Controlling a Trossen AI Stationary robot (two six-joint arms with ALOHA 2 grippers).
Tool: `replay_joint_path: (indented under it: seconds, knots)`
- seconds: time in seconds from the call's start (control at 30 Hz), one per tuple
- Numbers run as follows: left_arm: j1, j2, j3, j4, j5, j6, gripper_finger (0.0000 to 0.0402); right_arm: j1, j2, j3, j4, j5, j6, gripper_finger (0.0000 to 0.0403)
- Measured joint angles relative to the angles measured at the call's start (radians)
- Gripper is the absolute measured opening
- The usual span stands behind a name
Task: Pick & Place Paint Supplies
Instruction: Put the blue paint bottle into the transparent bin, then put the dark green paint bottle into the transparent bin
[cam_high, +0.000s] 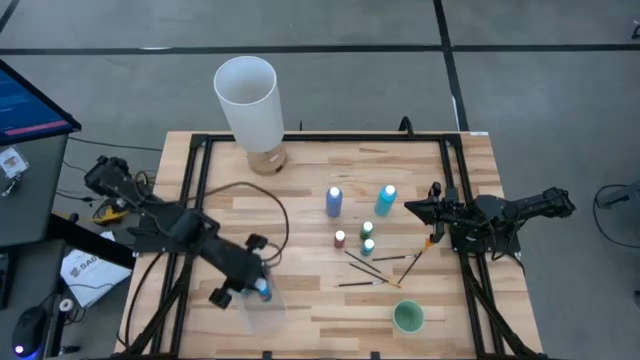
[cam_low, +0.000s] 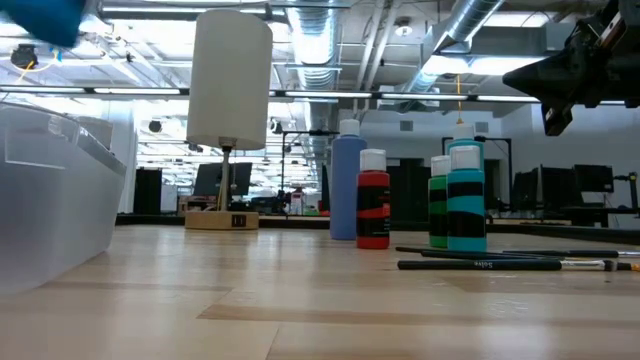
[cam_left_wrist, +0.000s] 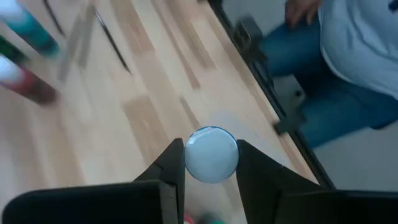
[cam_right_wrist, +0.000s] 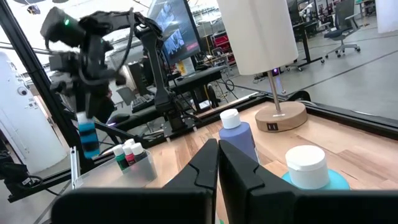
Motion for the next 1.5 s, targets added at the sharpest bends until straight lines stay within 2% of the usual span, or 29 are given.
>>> replay_joint_path:
  seconds: [0.33,0.6,0.83,1.17,1.5]
  knots:
    - [-0.057,0.029,-0.154,0.001,-0.078,-0.151,0.0083,0.0,0.0,0.0,0.0,0.0,0.0,0.0008]
    - [-0.057,0.03,-0.215,0.004,-0.094,-0.156,0.0083,0.0,0.0,0.0,0.0,0.0,0.0,0.0008]
    - [-0.057,0.03,-0.238,0.012,-0.108,-0.155,0.0086,0.0,0.0,0.0,0.0,0.0,0.0,0.0008]
    - [-0.057,0.03,-0.24,0.017,-0.107,-0.154,0.013,0.0,0.0,0.0,0.0,0.0,0.0,0.0008]
    - [-0.057,0.03,-0.24,0.019,-0.106,-0.154,0.0127,0.0,0.0,0.0,0.0,0.0,0.0,0.0008]
